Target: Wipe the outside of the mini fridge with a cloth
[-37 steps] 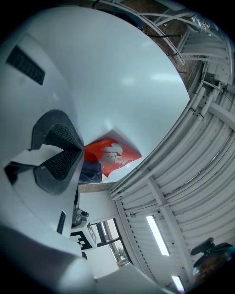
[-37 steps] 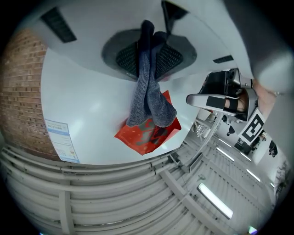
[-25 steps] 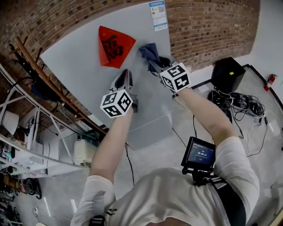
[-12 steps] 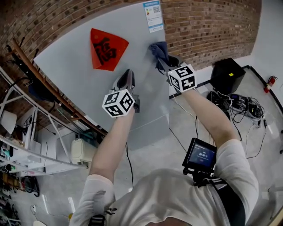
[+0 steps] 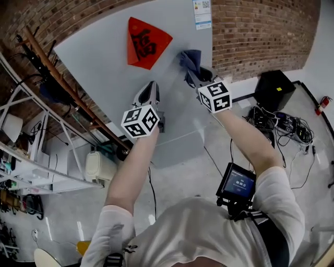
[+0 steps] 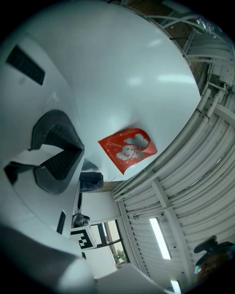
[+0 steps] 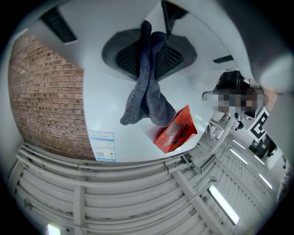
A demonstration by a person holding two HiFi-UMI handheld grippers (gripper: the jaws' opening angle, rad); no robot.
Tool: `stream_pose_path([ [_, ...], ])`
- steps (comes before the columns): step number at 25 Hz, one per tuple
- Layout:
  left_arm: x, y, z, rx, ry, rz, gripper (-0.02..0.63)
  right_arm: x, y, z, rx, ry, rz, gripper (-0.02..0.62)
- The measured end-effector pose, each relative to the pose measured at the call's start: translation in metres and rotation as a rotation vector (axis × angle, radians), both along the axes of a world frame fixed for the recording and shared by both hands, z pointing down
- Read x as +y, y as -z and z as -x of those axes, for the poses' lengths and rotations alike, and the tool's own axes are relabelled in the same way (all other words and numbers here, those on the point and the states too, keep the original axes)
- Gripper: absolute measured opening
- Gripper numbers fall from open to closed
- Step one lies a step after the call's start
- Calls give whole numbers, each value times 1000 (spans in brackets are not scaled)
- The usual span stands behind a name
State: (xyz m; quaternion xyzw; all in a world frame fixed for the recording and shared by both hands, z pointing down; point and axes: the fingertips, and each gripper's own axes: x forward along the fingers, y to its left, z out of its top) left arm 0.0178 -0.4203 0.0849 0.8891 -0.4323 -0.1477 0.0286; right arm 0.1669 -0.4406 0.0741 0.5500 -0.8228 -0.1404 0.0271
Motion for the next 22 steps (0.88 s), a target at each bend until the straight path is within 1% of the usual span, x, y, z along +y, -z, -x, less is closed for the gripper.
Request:
stream_pose_path([
  [4, 9, -7, 48, -4, 39, 10, 0, 13, -11, 65, 30, 71, 2, 74],
  [10, 24, -16, 135, -14, 130, 23, 0, 28, -30, 177, 59, 199, 20, 74],
  [15, 36, -24, 205, -29, 194, 33, 0, 36, -50, 264, 76, 283, 42, 74],
  [18, 41, -31, 241, -33, 228, 45, 0, 35, -66, 307, 83, 315, 66, 74],
  [22, 47, -45, 284, -43, 265, 68, 0, 28, -85, 348, 88, 327, 92, 74],
])
